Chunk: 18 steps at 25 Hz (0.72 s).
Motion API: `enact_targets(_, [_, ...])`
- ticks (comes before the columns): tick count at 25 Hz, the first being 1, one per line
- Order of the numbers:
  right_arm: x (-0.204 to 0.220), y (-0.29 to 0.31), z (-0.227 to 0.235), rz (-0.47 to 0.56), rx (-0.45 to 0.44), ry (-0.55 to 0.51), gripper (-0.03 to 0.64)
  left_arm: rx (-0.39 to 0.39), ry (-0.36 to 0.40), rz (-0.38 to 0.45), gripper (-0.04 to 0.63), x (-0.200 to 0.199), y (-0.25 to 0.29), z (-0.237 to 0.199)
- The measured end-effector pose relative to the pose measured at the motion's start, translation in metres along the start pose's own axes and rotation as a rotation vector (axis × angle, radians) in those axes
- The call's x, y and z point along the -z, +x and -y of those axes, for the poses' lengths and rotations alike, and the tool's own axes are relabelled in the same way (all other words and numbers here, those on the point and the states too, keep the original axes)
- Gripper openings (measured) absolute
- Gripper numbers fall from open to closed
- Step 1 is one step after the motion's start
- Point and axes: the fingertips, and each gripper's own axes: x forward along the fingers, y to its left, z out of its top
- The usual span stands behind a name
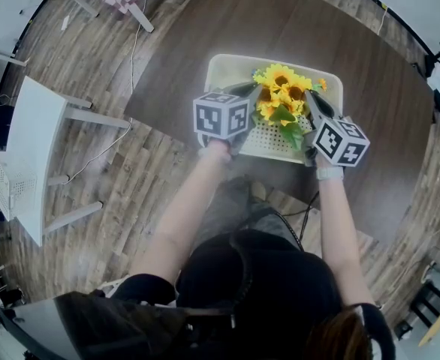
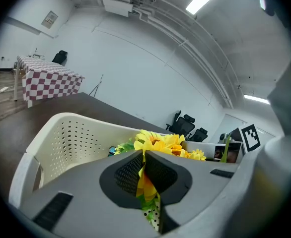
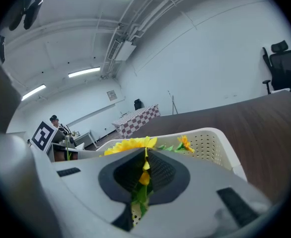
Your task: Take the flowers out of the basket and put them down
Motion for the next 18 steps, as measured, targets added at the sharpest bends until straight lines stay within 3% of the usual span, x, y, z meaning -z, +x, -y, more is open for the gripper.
enact_targets(18, [-0.012, -0.017, -0.022, 0.041, -0.075, -0.005, 0.008, -0.045, 0.018, 0.057, 0.015, -0.01, -0.026, 0.015])
